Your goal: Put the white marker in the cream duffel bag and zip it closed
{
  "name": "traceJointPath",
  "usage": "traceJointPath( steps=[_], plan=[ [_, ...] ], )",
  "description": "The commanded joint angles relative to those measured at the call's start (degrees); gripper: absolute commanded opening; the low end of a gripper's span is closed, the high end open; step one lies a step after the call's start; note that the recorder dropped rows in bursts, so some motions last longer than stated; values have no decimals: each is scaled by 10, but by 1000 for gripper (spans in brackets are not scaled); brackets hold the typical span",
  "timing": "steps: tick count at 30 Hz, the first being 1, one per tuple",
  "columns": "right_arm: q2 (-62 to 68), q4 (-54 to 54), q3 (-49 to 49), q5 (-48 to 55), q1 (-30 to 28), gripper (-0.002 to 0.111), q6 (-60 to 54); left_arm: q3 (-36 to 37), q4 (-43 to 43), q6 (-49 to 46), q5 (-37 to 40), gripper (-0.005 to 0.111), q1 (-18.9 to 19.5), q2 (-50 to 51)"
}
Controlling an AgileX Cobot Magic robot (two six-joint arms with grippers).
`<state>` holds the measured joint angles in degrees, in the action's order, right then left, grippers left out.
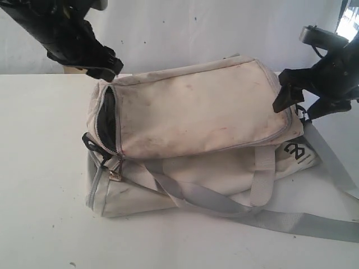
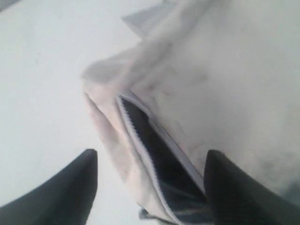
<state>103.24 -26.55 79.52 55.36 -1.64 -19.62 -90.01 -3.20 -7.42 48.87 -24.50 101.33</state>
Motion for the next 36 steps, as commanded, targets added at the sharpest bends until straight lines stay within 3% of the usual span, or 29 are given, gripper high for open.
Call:
traceJointPath(
  steps=[1, 6, 8, 11, 19, 21, 22, 23, 24, 30, 36],
  plan=[
    [-3, 33, 1, 13, 1, 72, 50, 2, 5, -14, -90, 71, 46, 6],
    [15, 29, -21, 1, 8, 72, 50, -7, 55, -81, -125, 71, 85, 42],
    [28, 32, -24, -15, 11, 72, 48, -7, 112, -121, -138, 71, 94, 67],
    [34, 31, -24, -46, 11, 72, 44, -7, 261, -263, -158, 71, 94, 102],
    [67, 4, -24, -54, 12, 71, 21, -7, 284, -288, -177, 68, 94, 160],
    [80, -47, -21, -68, 12, 55, -43, -7, 284, -285, -172, 50, 94, 161],
    [82, -67, -18, -82, 12, 36, -74, -7, 284, -284, -159, 31, 94, 160],
    [82, -68, -16, -93, 12, 23, -77, -7, 284, -284, -151, 19, 95, 160],
    [82, -68, -13, -112, 12, -1, -76, -7, 283, -284, -134, 0, 95, 160],
    [82, -31, 3, -157, 11, 0, -58, -7, 283, -209, -69, 1, 121, 154],
    [82, -19, 48, -216, 11, 0, -11, -7, 321, -195, 81, 1, 143, 141]
  ],
)
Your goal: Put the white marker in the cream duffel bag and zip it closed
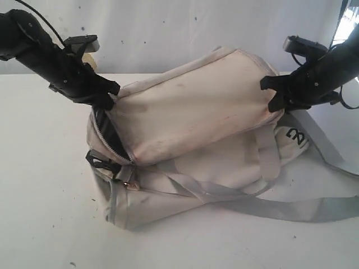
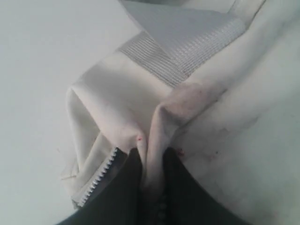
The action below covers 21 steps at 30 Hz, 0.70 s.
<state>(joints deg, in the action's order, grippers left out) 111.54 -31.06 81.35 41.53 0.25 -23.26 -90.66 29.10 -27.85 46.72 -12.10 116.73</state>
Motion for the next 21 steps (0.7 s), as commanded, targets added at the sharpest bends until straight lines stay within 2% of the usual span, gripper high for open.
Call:
traceJointPath(
  steps=[1, 7, 11, 13, 15, 16, 17, 18, 20, 21],
  plan=[
    [-1, 22, 34, -91, -7, 0, 28, -1, 10, 9, 126, 1, 20, -14],
    [0, -7, 41, -165, 5, 0, 25, 0, 101, 18, 227, 1, 20, -14],
    [5, -8, 41, -183, 10, 0, 25, 0, 87, 53, 231, 1, 20, -14],
    [9, -8, 41, -158, 10, 1, 25, 0, 56, 79, 203, 3, 20, -14],
    [9, -8, 41, -126, 10, 16, 25, 0, 14, 116, 143, 13, 20, -14],
    [3, -8, 44, -108, 10, 36, 25, 0, 9, 116, 127, 23, 20, -14],
    [1, -8, 46, -102, 10, 46, 27, 0, 10, 114, 122, 30, 20, -14],
    [-10, -8, 47, -98, 10, 65, 27, -2, 11, 112, 122, 46, 20, -14],
    [-33, -7, 47, -86, 10, 73, 27, -13, 10, 112, 127, 66, 21, -14],
    [-47, -5, 47, -70, 10, 73, 28, -21, 9, 112, 139, 72, 21, -16]
  ],
)
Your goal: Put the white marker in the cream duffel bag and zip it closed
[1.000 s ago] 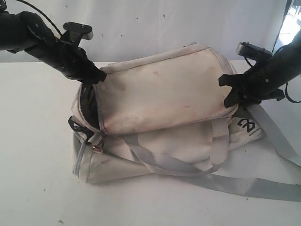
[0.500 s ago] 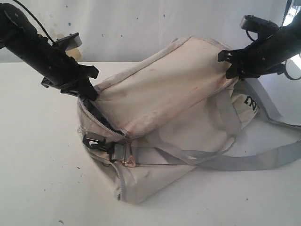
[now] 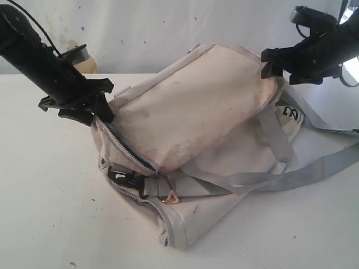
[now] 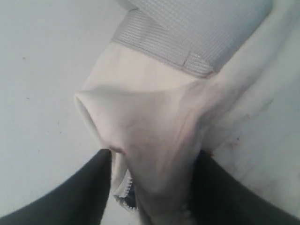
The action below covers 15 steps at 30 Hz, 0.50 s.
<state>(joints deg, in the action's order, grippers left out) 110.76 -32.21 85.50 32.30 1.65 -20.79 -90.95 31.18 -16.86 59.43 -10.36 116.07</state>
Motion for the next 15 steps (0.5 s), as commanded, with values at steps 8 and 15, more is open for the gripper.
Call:
traceJointPath(
  steps=[8, 15],
  plan=[
    [-62, 7, 1, 271, -3, 48, 28, -3, -18, 2, 53, 52, 4, -114],
    [-62, 3, -37, 303, 5, 38, 2, 95, 10, -24, 76, 51, -23, -175]
  ],
)
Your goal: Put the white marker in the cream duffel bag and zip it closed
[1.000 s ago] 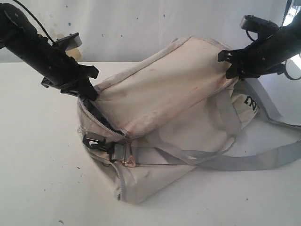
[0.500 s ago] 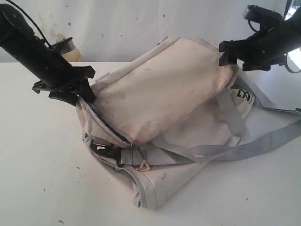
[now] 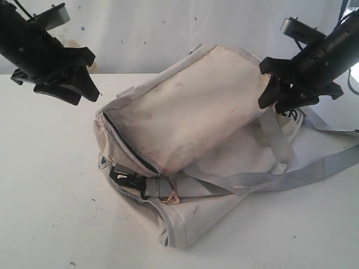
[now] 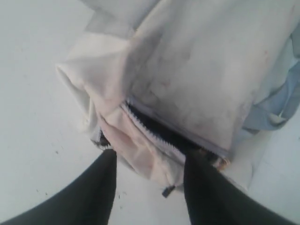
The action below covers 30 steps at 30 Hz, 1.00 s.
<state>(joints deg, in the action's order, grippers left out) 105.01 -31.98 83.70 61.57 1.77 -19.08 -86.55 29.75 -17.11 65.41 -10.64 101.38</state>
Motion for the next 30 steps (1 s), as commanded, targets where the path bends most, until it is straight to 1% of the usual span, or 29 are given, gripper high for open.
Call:
traceJointPath(
  steps=[1, 4, 9, 12, 14, 20, 22, 27, 30],
  plan=[
    [-5, 1, -26, 11, 5, 38, -15, 68, 30, -31, 15, 53, -32, -35],
    [-5, -11, -40, 8, 5, 38, -16, 111, 44, -55, -2, 57, -65, -50],
    [-5, -11, -64, -14, 5, 38, -17, 156, 51, -53, -49, 56, -128, -57],
    [-5, -10, -71, -19, 5, 38, -19, 189, 99, -45, -89, 56, -161, -57],
    [-3, -9, -71, -24, 5, 38, -24, 211, 138, -45, -135, 56, -179, -57],
    [-3, -9, -71, -47, 5, 38, -32, 284, 249, -44, -315, 56, -236, -57],
    [-3, -9, -71, -57, 5, 38, -32, 298, 254, -44, -348, 56, -252, -57],
    [-3, -9, -71, -77, 5, 38, -32, 306, 234, -45, -373, 50, -281, -57],
    [-3, -9, -71, -81, 5, 38, -32, 306, 235, -6, -407, 49, -300, -49]
  ],
)
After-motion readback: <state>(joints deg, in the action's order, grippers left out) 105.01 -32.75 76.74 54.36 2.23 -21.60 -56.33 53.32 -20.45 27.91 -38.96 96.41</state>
